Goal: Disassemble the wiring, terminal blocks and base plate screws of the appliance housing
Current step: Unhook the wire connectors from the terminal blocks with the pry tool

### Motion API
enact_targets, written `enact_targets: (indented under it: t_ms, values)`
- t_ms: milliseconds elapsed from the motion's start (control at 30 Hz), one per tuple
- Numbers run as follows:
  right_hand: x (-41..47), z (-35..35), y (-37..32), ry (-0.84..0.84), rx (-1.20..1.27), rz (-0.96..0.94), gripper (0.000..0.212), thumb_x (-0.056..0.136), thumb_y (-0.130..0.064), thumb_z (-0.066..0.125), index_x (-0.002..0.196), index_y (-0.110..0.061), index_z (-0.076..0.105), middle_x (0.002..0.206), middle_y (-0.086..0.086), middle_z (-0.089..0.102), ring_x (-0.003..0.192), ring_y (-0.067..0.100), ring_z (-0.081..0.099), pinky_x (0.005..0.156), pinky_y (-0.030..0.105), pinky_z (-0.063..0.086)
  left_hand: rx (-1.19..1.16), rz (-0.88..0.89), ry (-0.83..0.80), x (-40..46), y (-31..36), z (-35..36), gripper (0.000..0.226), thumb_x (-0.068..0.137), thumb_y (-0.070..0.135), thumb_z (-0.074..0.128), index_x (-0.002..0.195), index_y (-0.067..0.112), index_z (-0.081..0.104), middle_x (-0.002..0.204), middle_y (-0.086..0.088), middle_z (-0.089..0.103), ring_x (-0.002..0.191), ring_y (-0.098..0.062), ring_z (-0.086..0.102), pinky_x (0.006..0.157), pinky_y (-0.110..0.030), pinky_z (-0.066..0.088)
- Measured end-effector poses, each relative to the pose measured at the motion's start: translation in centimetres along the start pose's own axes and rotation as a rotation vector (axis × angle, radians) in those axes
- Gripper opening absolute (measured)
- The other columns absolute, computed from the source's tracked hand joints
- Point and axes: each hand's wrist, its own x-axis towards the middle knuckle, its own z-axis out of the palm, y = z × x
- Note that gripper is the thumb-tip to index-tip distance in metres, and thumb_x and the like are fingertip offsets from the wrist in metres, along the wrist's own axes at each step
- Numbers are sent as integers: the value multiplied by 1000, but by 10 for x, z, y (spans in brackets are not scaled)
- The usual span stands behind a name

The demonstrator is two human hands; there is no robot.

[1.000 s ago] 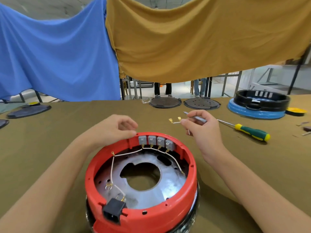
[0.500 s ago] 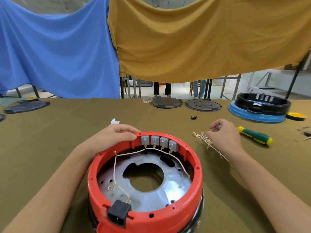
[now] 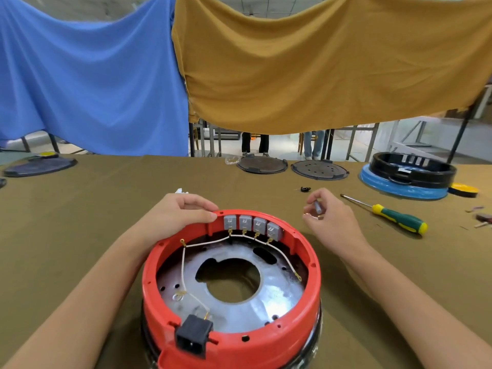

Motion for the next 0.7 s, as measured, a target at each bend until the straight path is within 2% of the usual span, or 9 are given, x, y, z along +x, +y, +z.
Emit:
enact_targets:
  t_ms: [133, 200, 267, 333, 400, 533, 633, 700]
  values:
    - [3, 1, 9, -180, -182, 25, 25, 85, -12, 72, 100, -22, 55, 97, -6, 66, 92, 14, 63, 81, 34, 53, -6, -28, -118, -3, -1, -5, 20, 81, 23, 74, 100, 24, 76, 104, -6, 75, 92, -22, 72, 85, -31, 55]
    - [5, 2, 13, -193, -260, 55, 20, 86, -13, 70, 100, -19, 56, 98, -2, 67, 94, 20, 63, 83, 38, 53, -38, -36, -168, -5, 0, -6, 26, 78, 24, 68, 103, 25, 75, 107, -5, 75, 95, -23, 72, 82, -30, 56]
    - [8, 1, 16, -147, -306, 84, 18, 89, -11, 67, 98, -21, 54, 98, 1, 67, 89, 20, 61, 74, 34, 50, -42, -25, -185, -6, 1, -5, 27, 78, 20, 65, 102, 25, 75, 107, -5, 75, 92, -21, 72, 76, -25, 56]
    - [10, -1, 19, -95, -298, 78, 19, 92, -9, 65, 97, -24, 53, 96, 1, 66, 82, 13, 59, 64, 25, 44, -26, -11, -178, -7, 2, -5, 24, 83, 12, 65, 102, 24, 75, 106, -6, 75, 89, -20, 72, 74, -23, 56]
    - [10, -2, 17, -32, -210, 39, 17, 93, -9, 65, 96, -23, 55, 95, -1, 65, 80, 8, 58, 62, 19, 43, -12, 5, -169, -7, 2, -5, 26, 90, 4, 61, 102, 23, 75, 106, -7, 74, 90, -21, 72, 76, -25, 57]
    - [2, -4, -3, 32, 87, -12, 8, 95, -18, 64, 95, -25, 60, 96, -7, 68, 89, 10, 65, 70, 23, 49, -6, 29, -145, -9, 4, -6, 26, 90, 4, 63, 104, 22, 74, 107, -6, 74, 95, -25, 72, 82, -29, 57]
    - [-8, -4, -26, -61, 400, -37, 9, 100, -14, 57, 98, -19, 65, 90, -1, 75, 84, 11, 71, 76, 31, 59, -4, 37, -143, -12, 6, -4, 24, 88, 6, 66, 106, 20, 73, 108, -7, 74, 99, -28, 71, 88, -35, 56]
    - [-14, -4, -38, -124, 521, -64, 13, 102, -11, 53, 101, -12, 66, 90, 3, 76, 86, 15, 72, 80, 33, 61, -7, 43, -158, -14, 7, -2, 24, 90, 5, 66, 109, 17, 72, 109, -8, 74, 101, -28, 70, 89, -34, 56]
